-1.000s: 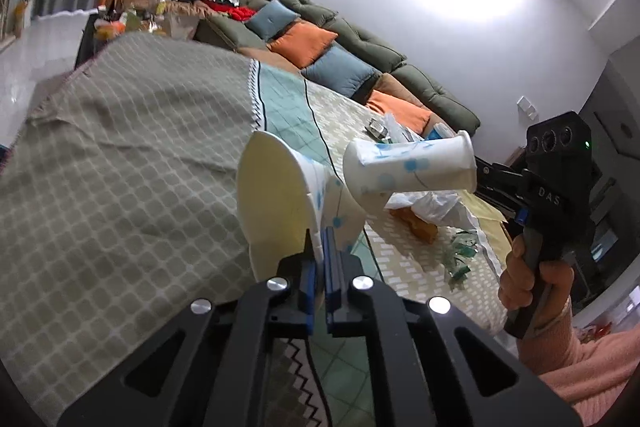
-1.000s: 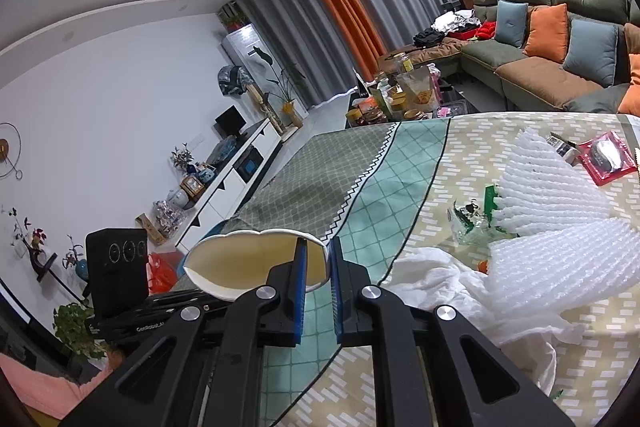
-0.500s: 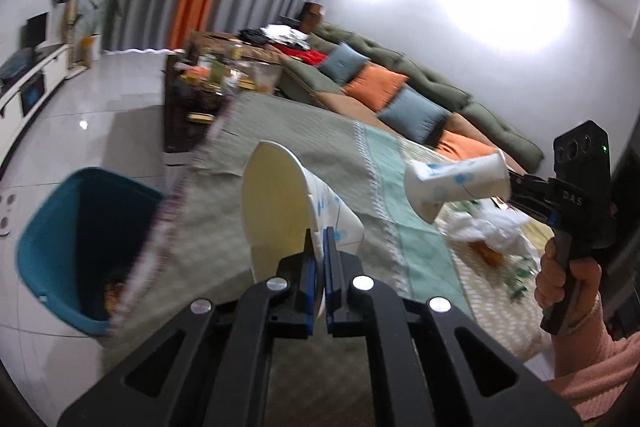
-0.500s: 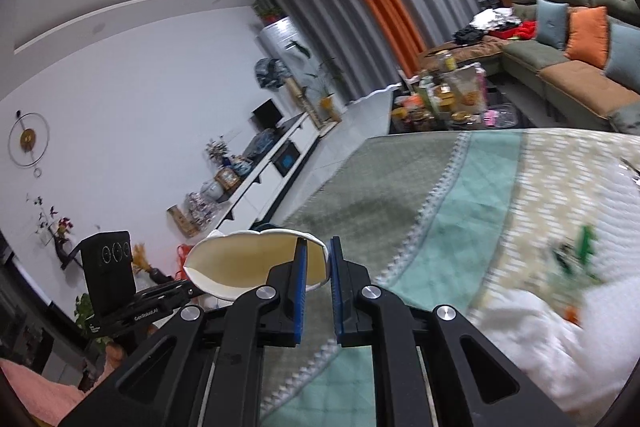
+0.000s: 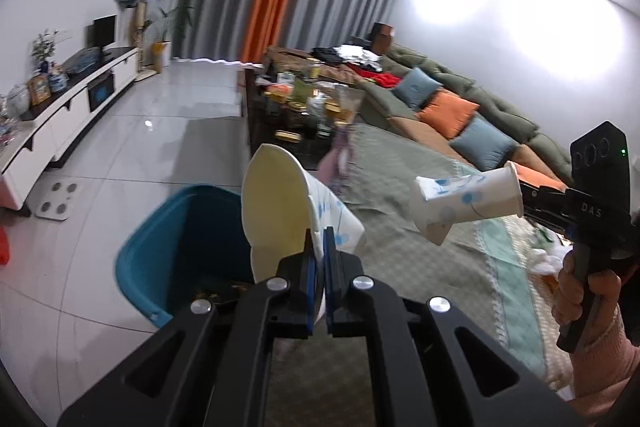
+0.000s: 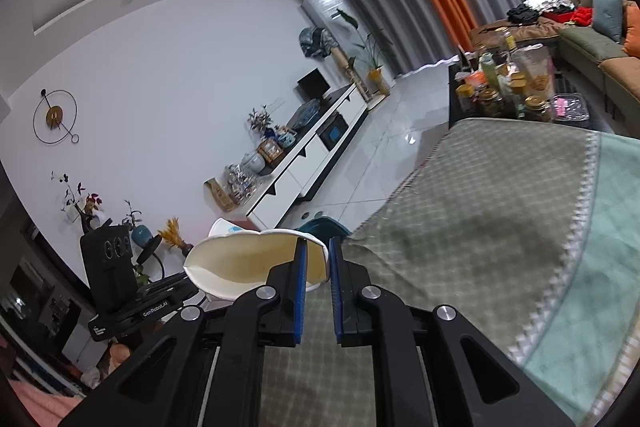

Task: Collect trash
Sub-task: 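Carry the paper bowl to the teal bin and open the right tool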

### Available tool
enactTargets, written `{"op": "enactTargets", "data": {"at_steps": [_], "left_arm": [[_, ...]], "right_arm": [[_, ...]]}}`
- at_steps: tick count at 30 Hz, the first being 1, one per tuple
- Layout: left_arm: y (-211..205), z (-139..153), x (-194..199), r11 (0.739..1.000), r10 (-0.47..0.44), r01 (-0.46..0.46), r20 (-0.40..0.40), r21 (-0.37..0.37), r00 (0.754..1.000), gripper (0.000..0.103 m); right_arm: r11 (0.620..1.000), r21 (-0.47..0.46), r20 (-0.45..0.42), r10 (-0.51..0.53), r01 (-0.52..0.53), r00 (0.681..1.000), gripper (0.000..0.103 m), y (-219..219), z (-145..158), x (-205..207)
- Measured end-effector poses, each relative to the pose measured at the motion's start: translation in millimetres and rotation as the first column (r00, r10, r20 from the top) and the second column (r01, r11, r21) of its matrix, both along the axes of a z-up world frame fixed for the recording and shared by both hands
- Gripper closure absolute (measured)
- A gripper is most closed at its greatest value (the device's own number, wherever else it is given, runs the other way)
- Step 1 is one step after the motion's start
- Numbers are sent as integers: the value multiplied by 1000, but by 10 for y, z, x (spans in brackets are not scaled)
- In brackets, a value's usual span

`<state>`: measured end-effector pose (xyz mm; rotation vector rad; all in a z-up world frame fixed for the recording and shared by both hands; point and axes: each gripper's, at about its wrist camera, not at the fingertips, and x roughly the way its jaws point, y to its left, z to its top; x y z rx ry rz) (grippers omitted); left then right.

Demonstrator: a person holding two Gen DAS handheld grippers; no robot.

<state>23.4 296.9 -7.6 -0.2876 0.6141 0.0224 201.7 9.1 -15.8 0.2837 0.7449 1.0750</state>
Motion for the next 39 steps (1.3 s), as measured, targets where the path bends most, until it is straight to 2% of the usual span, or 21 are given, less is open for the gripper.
{"op": "enactTargets", "data": {"at_steps": [8,18,27,32,35,37,39], "left_arm": [[349,-183,107,996,90,-89,-67,5,994,97],[576,-528,296,991,129,-134,-161,-21,978,97],[721,-714,396,985,154,-166,-219,-36,963,97],[829,-803,444,980,168,-189,-251,-62,953,97],[859,-839,443,977,177,-202,-256,-73,950,89],[872,-835,427,974,191,-216,-251,-76,949,78],[870,-811,398,972,195,-219,-238,-79,951,72]], "right_arm": [[998,-44,-11,52,-52,999,92,557,-93,96],[984,-164,-50,60,-67,997,92,1190,-372,196],[957,-279,-74,61,-80,995,92,1519,-552,226],[950,-302,-91,56,-81,994,88,1579,-598,230],[948,-307,-97,57,-84,994,83,1591,-611,222],[949,-302,-95,59,-85,994,78,1573,-596,209],[951,-295,-94,62,-88,994,77,1557,-584,201]]}}
